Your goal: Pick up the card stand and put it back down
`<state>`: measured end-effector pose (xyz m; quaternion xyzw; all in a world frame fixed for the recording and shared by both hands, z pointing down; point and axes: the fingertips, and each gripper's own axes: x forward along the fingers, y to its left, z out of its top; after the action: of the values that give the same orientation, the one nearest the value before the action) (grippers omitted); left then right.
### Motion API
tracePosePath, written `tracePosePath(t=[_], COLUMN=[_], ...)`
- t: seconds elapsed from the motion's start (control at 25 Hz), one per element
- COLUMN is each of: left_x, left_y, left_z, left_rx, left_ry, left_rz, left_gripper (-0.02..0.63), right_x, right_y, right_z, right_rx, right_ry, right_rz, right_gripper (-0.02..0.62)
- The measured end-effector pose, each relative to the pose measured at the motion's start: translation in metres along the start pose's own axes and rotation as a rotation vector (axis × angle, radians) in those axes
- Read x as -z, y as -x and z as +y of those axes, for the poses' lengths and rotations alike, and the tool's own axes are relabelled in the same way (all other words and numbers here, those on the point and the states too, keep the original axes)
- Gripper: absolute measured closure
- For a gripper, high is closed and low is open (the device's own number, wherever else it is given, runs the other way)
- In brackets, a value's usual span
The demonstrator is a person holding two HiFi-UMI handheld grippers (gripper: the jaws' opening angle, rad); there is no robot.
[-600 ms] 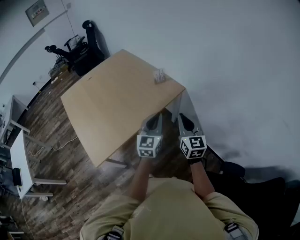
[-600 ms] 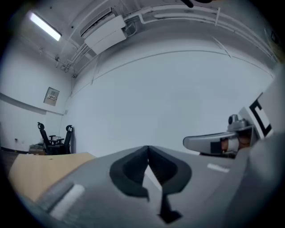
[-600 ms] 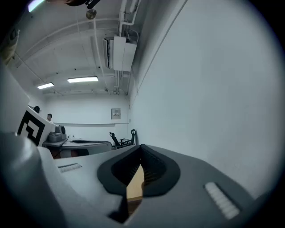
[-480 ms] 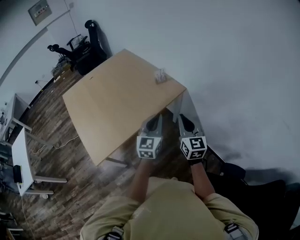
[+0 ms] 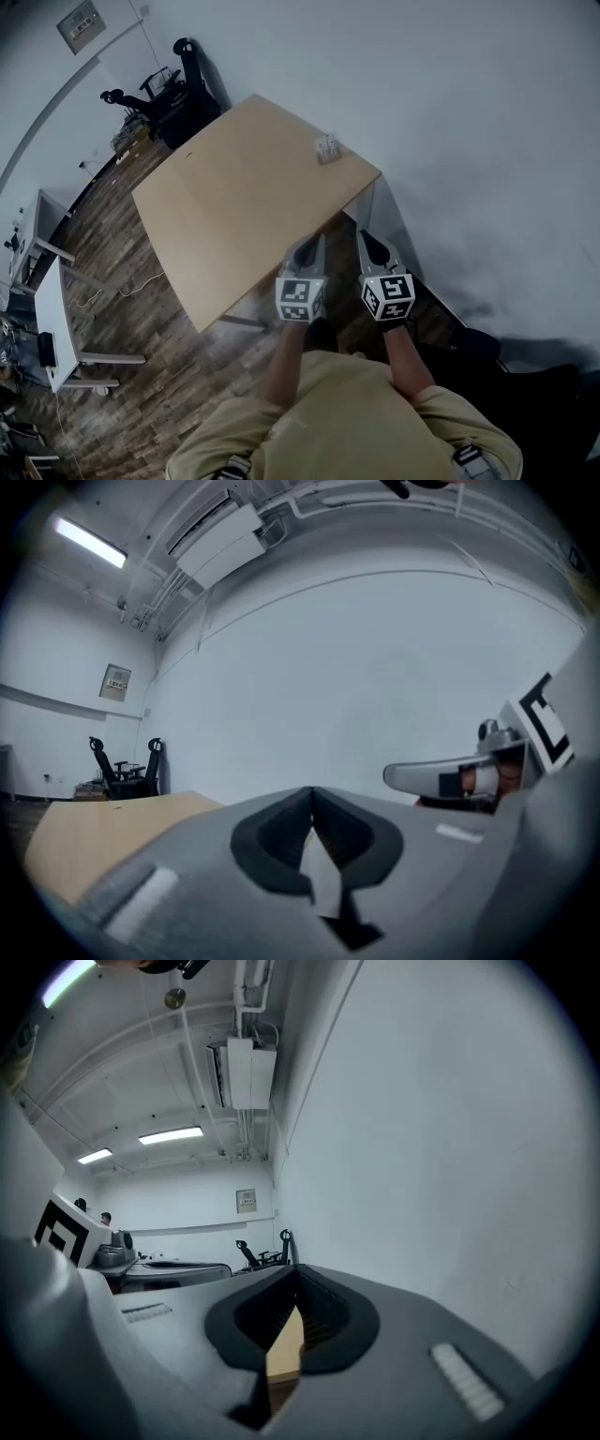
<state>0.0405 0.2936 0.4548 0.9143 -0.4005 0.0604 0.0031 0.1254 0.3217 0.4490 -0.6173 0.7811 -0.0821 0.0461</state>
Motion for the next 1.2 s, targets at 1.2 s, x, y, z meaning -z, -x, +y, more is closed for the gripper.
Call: tracePosePath(t=[1.2], left_x=[0.064], left_y=[-0.239], left_z=[0.237], left_rx=[0.187], left_ry=[0.046], left_rz=[0.102], left_gripper=[0.603], right_x=[0.052], right_y=[-0.312], right_z=[-0.072], right_rx=[0.089], right_ry=[0.039], right_rz=[0.176], right_gripper=[0.592])
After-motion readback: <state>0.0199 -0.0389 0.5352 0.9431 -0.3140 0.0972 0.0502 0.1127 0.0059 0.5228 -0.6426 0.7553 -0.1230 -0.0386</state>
